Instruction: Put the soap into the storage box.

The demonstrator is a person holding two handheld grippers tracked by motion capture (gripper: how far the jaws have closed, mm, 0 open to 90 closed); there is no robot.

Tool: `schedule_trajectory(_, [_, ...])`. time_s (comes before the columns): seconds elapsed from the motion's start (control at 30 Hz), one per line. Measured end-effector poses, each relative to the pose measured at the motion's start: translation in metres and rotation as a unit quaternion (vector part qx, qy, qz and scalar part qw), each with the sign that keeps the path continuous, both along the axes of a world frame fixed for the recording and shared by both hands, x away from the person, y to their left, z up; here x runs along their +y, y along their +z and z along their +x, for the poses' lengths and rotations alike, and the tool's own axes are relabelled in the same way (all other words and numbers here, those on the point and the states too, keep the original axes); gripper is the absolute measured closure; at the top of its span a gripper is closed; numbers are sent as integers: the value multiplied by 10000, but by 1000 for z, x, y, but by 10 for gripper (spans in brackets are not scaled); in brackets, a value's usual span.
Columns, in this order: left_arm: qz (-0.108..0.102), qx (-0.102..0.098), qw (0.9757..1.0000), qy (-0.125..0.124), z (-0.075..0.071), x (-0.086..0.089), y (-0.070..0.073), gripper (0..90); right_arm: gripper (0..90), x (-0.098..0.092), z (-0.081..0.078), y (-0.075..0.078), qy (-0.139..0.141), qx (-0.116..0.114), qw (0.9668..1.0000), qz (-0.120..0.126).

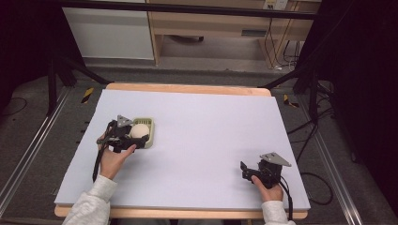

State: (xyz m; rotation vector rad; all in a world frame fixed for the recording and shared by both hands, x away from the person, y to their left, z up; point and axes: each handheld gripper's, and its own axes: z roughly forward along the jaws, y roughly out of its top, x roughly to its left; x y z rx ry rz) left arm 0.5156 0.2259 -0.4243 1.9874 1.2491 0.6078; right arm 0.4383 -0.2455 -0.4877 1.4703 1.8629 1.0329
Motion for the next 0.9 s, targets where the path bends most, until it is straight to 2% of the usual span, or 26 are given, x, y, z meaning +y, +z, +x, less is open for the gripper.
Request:
schedule_trajectory(0.2, [14,-4,10000,-7,-11,7,-5,231,53,0,0,0,4,25,10000,29])
schedule_trajectory(0.33, [-178,-72,9998,43,-25,18,-10,234,53,0,0,0,4,30,10000,33])
schedule_trajectory(0.43, [-122,-116,9998,105,-32,24,-17,234,53,0,0,0,6,3,10000,-4])
schedule_trajectory(0.6, [-177,-99,9996,189,-40,32,-26,227,52,0,-1,0,13,-8,10000,-1])
schedule_trajectory(0.8, [-138,-60,9998,111,-52,40,-35,221,52,0,-1,0,23,-21,10000,1])
schedule_trajectory(0.9, [-135,-101,9998,96,-55,43,-39,223,51,0,-1,1,24,-31,10000,-4])
